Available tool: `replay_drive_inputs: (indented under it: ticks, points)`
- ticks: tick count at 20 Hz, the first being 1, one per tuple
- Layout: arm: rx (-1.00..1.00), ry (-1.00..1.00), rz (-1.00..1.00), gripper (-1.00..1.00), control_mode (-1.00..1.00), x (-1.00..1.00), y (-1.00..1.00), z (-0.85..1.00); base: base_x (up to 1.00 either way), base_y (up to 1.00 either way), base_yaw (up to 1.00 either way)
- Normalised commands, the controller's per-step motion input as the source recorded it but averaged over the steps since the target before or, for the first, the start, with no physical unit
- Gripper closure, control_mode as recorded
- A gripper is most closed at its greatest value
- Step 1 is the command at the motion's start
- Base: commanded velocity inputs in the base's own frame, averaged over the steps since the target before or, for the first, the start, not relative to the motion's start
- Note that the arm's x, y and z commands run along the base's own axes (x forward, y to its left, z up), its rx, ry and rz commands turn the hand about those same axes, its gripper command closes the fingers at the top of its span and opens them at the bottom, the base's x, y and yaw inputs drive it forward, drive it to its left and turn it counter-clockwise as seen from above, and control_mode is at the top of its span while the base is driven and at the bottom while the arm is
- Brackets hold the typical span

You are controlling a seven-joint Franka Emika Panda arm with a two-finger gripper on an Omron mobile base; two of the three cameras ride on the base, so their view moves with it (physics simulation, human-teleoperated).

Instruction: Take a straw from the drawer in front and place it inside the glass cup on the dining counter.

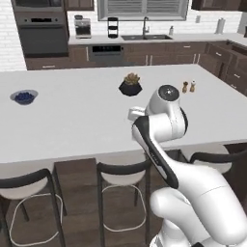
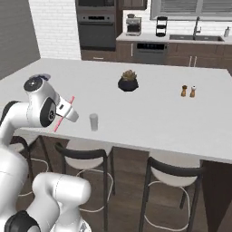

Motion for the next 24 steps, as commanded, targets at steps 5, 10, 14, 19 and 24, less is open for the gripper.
replay_drive_inputs:
  ticks: [5, 10, 14, 19, 24]
  points:
    - [0.00, 0.00, 0.00, 1.00, 1.00, 0.00, 0.00, 0.00, 0.94, 0.20, -0.11]
    - [0.00, -0.01, 0.00, 1.00, -1.00, 0.00, 0.04, 0.08, 0.58, 0.14, -0.06]
    - [0.00, -0.22, 0.02, 1.00, -1.00, -0.23, 0.00, 0.52, 0.00, 0.00, 0.00]
    - [0.00, -0.38, 0.28, 1.00, -1.00, -0.17, -0.43, 0.32, 0.00, 0.00, 0.00]
    - [0.00, -0.36, 0.57, 1.00, -1.00, 0.10, -0.66, 0.00, 0.00, 0.00, 0.00]
